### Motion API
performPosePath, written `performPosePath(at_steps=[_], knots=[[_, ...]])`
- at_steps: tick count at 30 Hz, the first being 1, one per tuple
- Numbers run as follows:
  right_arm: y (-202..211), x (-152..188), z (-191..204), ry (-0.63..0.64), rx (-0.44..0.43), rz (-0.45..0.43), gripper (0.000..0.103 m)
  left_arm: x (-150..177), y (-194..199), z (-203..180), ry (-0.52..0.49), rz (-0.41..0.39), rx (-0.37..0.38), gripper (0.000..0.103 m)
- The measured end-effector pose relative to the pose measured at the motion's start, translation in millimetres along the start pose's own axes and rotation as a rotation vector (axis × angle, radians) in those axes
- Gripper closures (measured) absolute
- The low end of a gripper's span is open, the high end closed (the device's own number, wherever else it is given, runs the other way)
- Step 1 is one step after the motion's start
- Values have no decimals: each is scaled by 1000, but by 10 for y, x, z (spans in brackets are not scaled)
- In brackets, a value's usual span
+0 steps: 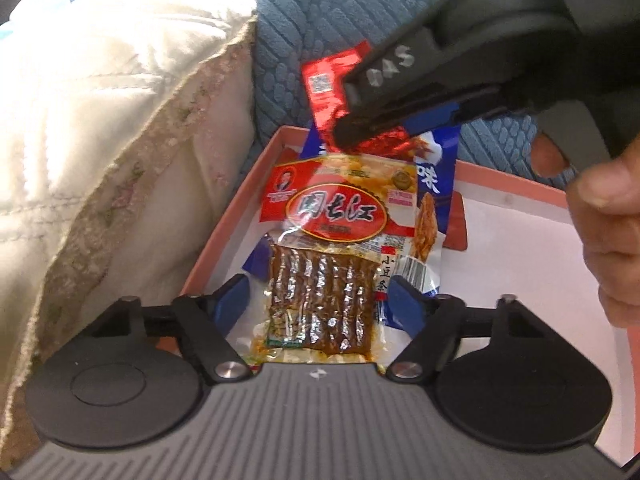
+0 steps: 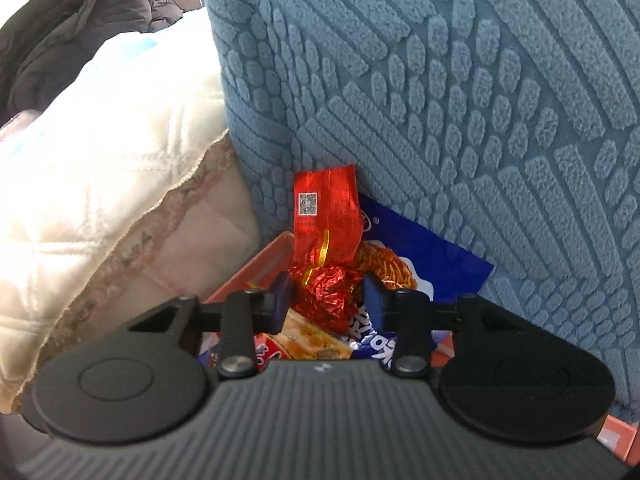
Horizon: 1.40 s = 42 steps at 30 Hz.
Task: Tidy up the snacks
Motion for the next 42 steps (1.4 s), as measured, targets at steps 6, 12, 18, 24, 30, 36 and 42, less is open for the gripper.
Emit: performPosePath(at_steps=[6, 12, 18, 24, 30, 36, 42], knots=[[200, 19, -43, 25, 46, -33, 63, 11, 90, -13, -4, 21, 29, 46], [382, 93, -120, 14, 86, -30, 70, 47, 247, -69, 5, 29, 67, 47], [563, 225, -129, 12, 112, -15, 81, 91, 527, -28, 51, 15, 75, 47], [796, 359, -188, -19, 128, -10, 82, 157, 772, -12, 119, 15, 103, 47], [1049, 541, -190, -45, 152, -11, 82, 221, 997, -78, 147, 1, 113, 47], [1335, 752, -173, -68, 163, -19, 82, 250, 1294, -127, 159, -15, 118, 47], [1608, 915, -158, -79, 188, -38, 82, 320, 1588, -155, 183, -35, 137, 47]])
Point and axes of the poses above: each gripper's, at about its wrist camera, not at the fingertips, and y roughly against the way its jaws point, z to its left, x to its underside, the point moved 2 cm from there along -y, roughly the way its jaws point, and after that the axes turned 15 degrees about -y, right-handed, at the moved point
